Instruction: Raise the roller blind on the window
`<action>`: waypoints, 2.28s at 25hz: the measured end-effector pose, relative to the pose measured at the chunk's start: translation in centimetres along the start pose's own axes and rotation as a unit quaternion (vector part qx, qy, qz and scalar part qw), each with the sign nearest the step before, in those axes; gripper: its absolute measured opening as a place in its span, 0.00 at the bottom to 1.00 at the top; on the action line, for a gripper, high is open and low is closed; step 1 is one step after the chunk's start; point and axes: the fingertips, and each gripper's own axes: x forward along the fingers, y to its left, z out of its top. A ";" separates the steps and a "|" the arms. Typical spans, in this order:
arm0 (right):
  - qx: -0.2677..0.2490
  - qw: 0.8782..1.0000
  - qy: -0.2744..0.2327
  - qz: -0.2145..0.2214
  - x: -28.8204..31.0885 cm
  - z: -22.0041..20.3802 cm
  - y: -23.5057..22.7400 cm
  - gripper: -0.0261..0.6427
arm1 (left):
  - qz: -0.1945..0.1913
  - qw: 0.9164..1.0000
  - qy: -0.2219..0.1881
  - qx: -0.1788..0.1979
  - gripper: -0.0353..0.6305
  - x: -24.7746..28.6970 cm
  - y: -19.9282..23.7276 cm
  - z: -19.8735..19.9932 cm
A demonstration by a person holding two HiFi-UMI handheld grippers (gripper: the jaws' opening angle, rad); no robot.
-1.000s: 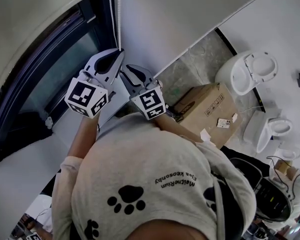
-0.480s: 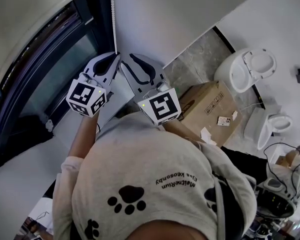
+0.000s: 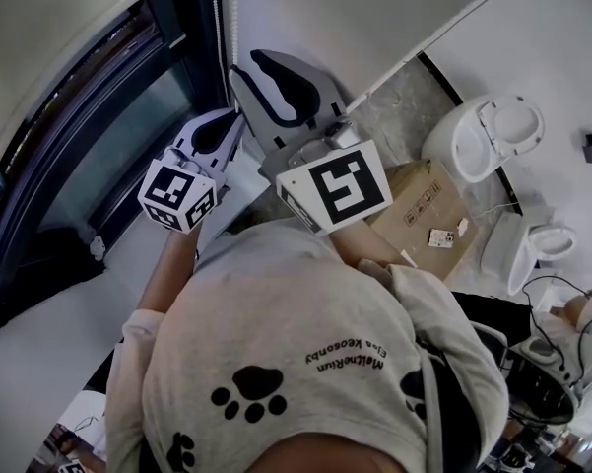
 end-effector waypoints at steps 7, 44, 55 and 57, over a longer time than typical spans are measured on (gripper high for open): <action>-0.010 1.000 -0.018 0.011 1.3 4.0 -0.2 0.14 | -0.004 1.000 -0.005 -0.008 0.06 0.0 -0.4 0.0; 0.024 0.998 0.064 0.001 -0.3 -9.1 2.0 0.05 | 0.040 0.992 0.107 -0.048 0.06 -1.6 0.3 -14.4; 0.029 0.997 0.074 0.001 -0.2 -11.4 2.4 0.05 | 0.043 0.990 0.124 -0.061 0.07 -2.2 0.6 -16.7; 0.030 0.997 0.074 -0.001 -0.2 -11.4 2.3 0.05 | 0.036 0.989 0.127 -0.069 0.07 -2.5 0.5 -16.6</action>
